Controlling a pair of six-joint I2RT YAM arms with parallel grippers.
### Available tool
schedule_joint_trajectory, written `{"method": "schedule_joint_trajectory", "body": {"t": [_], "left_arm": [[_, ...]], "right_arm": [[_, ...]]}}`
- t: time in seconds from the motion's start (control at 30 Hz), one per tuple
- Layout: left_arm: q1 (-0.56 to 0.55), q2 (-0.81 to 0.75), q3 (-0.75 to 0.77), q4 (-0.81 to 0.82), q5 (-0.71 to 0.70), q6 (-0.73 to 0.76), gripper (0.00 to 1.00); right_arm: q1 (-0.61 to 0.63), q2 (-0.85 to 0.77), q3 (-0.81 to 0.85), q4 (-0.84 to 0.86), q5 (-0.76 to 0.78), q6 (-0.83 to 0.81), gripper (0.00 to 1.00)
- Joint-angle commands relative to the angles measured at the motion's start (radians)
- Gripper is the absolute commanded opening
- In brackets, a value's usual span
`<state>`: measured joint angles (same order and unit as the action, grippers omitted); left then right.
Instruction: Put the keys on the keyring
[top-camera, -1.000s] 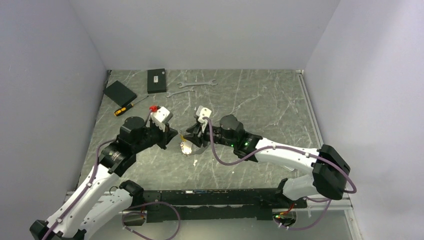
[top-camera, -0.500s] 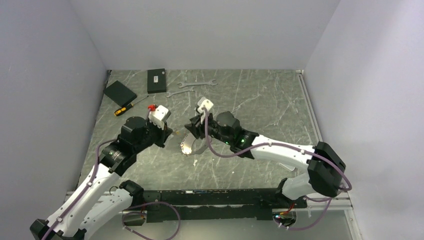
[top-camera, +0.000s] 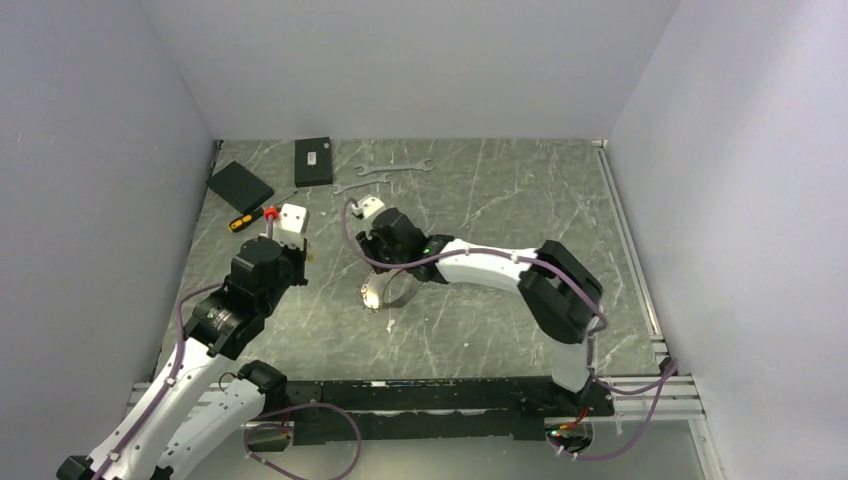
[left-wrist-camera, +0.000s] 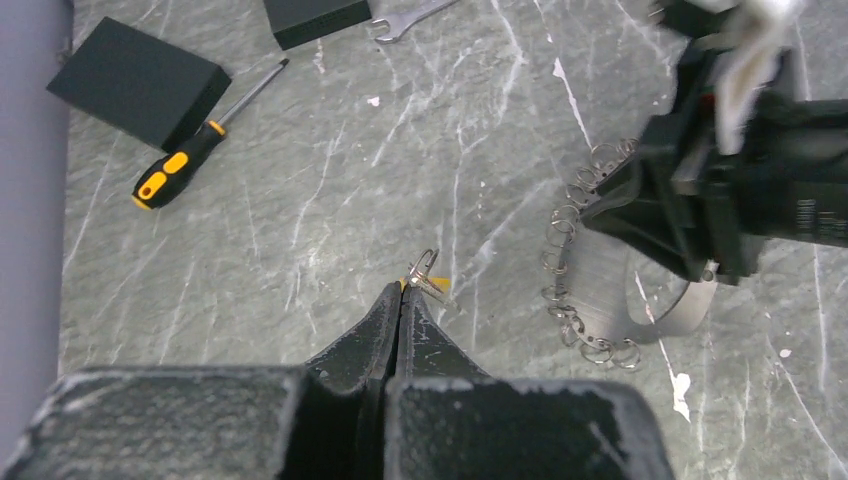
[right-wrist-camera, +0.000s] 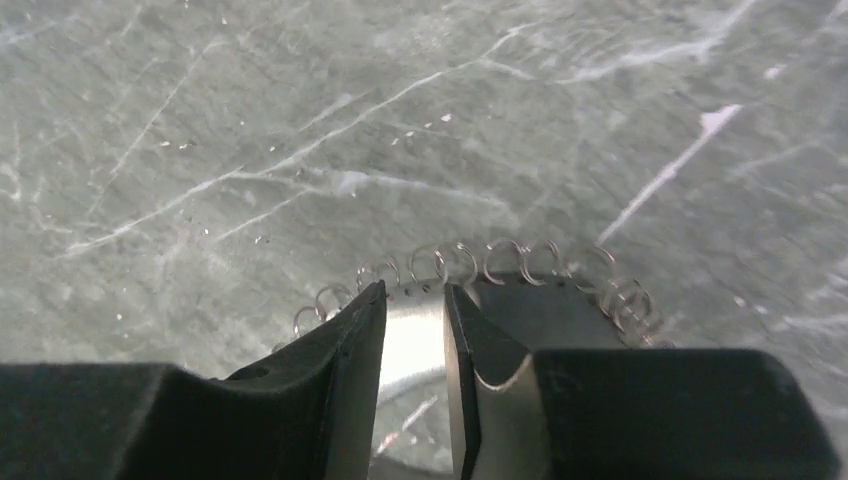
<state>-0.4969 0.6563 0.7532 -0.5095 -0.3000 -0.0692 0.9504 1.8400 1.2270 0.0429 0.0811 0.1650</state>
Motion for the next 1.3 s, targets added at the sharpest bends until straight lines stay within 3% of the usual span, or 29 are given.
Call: {"method": "schedule_joint_trajectory", "body": {"t": [0.0, 0.23, 0.73, 1.27], "left_arm": [[0.005, -0.011, 0.037, -0.001, -0.075, -0.025, 0.00], [0.004, -0.009, 0.037, -0.002, -0.079, -0.020, 0.00], [0.007, 0.010, 0.034, 0.002, -0.083, -0.008, 0.00], [0.011, 0.017, 0.032, 0.005, -0.077, -0.007, 0.00]], "right_arm": [[-0.013, 0.120, 0.189, -0.182, -0.100, -0.045, 0.30], [-0.064, 0.210, 0.240, -0.208, -0.198, 0.043, 0.28], [-0.076, 0.257, 0.263, -0.215, -0.251, 0.052, 0.29], [-0.081, 0.289, 0.309, -0.234, -0.247, 0.065, 0.39]]}}
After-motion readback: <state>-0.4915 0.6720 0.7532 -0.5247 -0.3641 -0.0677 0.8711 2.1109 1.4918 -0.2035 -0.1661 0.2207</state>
